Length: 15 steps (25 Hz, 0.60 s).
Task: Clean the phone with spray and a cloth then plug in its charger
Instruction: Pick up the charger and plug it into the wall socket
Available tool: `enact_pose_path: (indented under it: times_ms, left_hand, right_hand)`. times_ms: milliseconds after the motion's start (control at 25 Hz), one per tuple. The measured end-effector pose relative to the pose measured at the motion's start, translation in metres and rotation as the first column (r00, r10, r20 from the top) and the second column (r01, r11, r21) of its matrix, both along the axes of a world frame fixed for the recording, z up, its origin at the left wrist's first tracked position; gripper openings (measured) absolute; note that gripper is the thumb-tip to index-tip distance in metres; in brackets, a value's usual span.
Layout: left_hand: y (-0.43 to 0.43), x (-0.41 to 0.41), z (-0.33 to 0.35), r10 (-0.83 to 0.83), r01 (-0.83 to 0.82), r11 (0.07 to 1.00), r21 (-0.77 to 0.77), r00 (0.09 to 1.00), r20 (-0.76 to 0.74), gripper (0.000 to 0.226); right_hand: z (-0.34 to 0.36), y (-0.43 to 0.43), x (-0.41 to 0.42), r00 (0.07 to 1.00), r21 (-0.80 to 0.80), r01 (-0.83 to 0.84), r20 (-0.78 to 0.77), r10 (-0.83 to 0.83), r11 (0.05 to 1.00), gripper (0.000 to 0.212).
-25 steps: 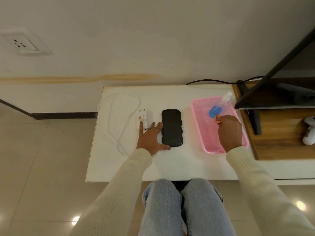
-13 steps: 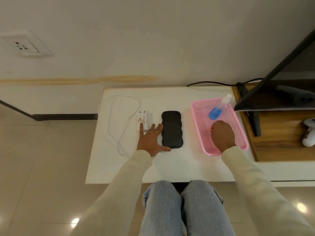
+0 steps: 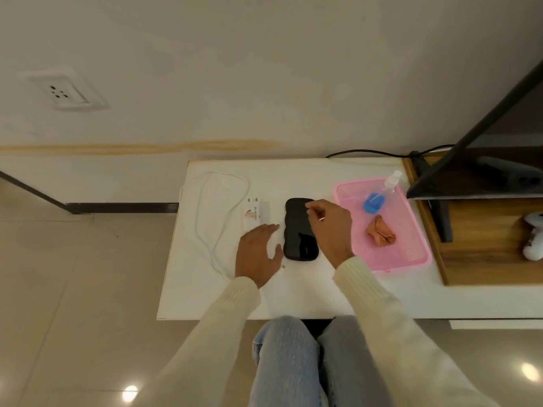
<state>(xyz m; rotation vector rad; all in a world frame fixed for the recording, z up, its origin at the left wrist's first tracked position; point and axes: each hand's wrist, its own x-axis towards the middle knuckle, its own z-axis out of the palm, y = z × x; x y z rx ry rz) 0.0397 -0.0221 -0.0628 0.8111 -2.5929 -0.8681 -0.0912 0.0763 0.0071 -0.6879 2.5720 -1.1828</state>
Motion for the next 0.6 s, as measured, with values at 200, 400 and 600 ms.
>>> enact_pose_path:
  times_ms: [200,400,600]
  left_hand:
    - [-0.031,0.004,0.012,0.415,-0.358,0.846,0.394,0.908,-0.065,0.046]
    - [-0.050,0.010,0.009,0.544,-0.460,0.727,0.509,0.839,-0.019,0.048]
    - [-0.060,0.021,0.002,0.563,-0.497,0.691,0.525,0.825,0.041,0.047]
  right_hand:
    - [-0.027,-0.047,0.036,0.956,-0.078,0.019,0.293,0.005,0.997,0.027]
    - [-0.051,-0.087,0.065,0.958,0.157,-0.016,0.286,-0.030,0.987,0.062]
    - [-0.066,-0.110,0.070,0.979,0.308,0.036,0.182,-0.096,0.951,0.071]
